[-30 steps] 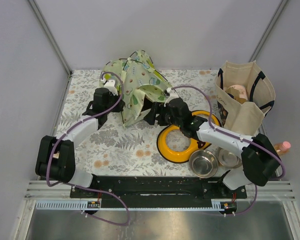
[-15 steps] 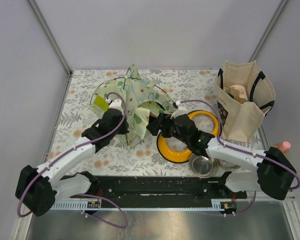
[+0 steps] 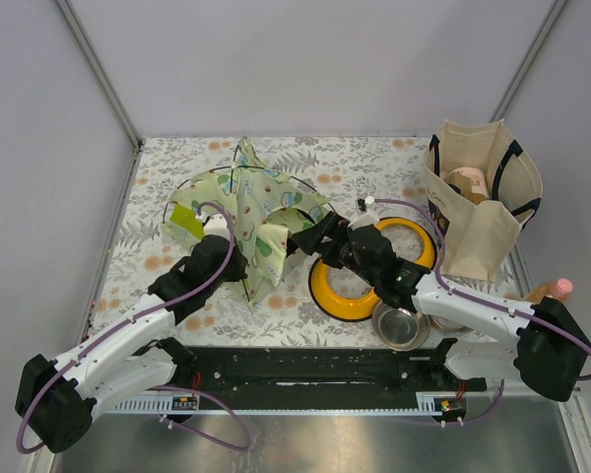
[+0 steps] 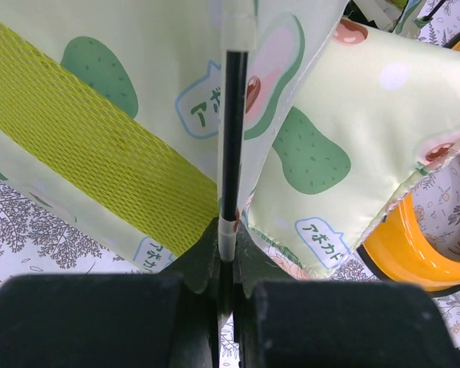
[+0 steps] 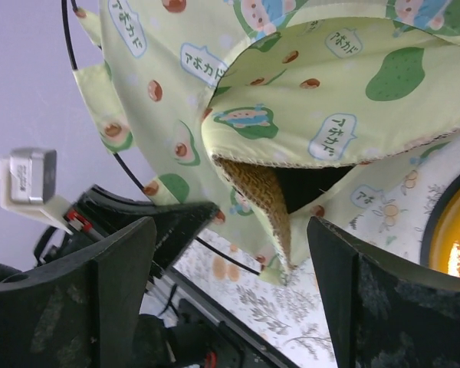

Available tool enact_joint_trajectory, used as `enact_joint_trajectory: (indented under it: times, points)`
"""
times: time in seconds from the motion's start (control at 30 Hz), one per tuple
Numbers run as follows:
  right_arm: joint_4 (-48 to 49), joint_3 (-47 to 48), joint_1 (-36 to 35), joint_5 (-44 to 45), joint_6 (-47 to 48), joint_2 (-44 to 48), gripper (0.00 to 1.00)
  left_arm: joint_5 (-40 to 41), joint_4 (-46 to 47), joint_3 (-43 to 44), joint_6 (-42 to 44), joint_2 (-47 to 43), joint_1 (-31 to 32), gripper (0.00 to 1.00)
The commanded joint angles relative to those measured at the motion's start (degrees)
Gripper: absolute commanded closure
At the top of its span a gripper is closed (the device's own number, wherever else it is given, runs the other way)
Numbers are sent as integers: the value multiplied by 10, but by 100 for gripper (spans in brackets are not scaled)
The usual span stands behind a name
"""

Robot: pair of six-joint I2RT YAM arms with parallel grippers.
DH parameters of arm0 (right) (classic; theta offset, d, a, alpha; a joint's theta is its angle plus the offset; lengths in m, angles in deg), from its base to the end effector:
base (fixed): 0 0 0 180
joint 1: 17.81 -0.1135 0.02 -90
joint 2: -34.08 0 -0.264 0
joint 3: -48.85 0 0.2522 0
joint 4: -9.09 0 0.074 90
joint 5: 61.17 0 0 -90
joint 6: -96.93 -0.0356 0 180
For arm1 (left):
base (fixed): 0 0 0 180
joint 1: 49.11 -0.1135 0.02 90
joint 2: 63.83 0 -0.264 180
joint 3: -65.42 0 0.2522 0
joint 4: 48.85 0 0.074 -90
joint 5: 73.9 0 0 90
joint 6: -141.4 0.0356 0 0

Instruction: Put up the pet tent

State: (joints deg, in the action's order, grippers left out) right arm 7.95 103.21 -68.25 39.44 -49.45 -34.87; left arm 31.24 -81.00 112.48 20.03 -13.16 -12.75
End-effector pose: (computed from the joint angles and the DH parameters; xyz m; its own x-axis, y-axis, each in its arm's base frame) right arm 0.1797 0.2072 0.2668 -0.6326 0.5193 -0.5745 -0.2133 0.5963 0.7739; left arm 0.1604 -0.1065 0.2385 -0.6109 -0.1743 -0.7723 0.0979 0.9514 -0.2921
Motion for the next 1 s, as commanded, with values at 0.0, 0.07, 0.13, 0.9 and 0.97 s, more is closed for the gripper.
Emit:
enact_joint_trajectory:
  times: [0.0, 0.07, 0.13, 0.9, 0.97]
  points:
    - [24, 34, -3, 33, -122, -20, 12, -5, -13, -11, -33, 0, 5, 100]
    - [17, 47, -3, 34, -160, -37, 12, -5, -12, -10, -34, 2, 6, 100]
    - [9, 60, -3, 31, -196, -62, 13, -4, -11, -10, -33, 5, 6, 100]
    - [39, 122, -3, 44, -273, -231, 85, -26, -13, -15, -16, -9, 10, 100]
    - [47, 118, -3, 38, -277, -241, 93, -32, -14, -14, -11, -9, 10, 100]
